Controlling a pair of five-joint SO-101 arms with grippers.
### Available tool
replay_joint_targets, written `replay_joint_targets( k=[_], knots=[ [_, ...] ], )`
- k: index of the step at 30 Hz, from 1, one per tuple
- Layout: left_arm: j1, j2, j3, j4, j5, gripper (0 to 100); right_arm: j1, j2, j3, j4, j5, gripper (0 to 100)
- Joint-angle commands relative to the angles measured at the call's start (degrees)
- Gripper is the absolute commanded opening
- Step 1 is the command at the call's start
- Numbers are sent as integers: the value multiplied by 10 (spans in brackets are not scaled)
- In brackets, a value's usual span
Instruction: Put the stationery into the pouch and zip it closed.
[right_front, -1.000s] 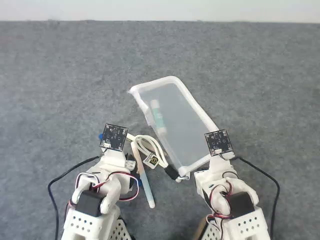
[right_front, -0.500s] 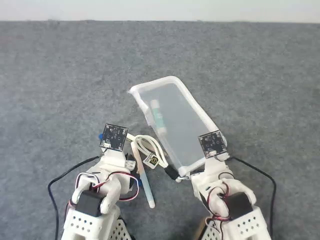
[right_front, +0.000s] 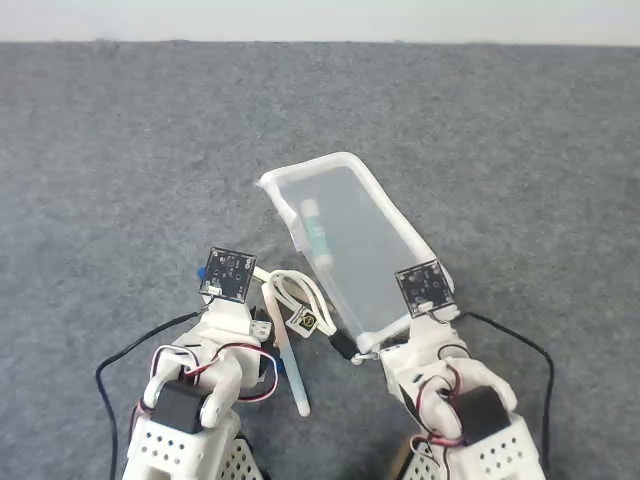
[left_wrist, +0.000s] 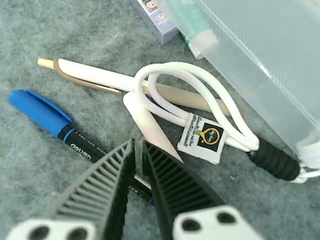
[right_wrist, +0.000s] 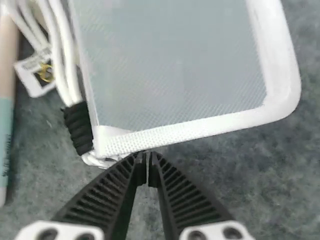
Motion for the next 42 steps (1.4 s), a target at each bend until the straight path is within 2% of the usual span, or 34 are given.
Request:
replay_joint_targets(
  k=[1,12,16,19,24,31,35,42],
  knots=[
    [-2,-7,-7,3,-1,24,-3,2,-79,15,-6,13],
    [-2,-7,-7,3,-1,24,-3,3,-81,2,-6,5],
    [-2,-7,-7,3,-1,24,-3,22,-136,27,-39,5],
    [-2,-7,-7,3,-1,24,-3,98,-200,31,-39,5],
    [-2,-7,-7,3,-1,24,-3,308,-307,36,-42,5],
    [-2,-7,-7,3,-1,24,0,582,-356,36,-40,6],
    [-2,-7,-7,3,-1,24,-1,657,-358,20,-40,6],
    [-2,-7,-7,3,-1,24,35,706,-358,-128,-42,6]
  ],
)
